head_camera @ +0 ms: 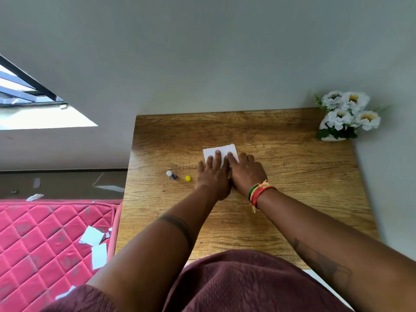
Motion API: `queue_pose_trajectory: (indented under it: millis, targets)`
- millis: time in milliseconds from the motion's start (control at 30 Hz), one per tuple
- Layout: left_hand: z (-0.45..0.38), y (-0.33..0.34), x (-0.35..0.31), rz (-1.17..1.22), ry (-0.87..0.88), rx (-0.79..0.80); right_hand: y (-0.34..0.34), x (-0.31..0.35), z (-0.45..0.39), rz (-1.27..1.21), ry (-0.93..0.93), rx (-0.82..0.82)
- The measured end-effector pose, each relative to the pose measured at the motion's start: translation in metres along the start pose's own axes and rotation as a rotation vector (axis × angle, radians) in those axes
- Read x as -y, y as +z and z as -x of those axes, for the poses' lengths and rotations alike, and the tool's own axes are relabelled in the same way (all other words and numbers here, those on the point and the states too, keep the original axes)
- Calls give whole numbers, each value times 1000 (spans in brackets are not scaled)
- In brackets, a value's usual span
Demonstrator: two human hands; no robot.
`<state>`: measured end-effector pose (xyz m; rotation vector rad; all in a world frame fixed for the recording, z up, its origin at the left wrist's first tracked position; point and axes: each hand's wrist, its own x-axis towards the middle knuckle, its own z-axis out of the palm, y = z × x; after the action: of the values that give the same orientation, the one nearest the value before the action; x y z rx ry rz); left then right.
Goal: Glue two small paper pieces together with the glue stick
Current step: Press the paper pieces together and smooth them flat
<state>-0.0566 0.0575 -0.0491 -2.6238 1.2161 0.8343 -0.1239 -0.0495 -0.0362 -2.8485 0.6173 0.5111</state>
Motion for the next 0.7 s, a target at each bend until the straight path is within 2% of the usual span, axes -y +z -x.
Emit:
queue_pose_trajectory:
  millis: [433, 600, 700]
  targets:
    - [-3, 3, 5, -54, -2, 48, -1, -6, 8, -21, -9, 19]
    - [-3, 6, 11, -51, 20, 4, -5, -6, 6, 39, -3, 52]
    - [7, 21, 14, -49, -29, -71, -7, -2, 5, 61, 20, 63]
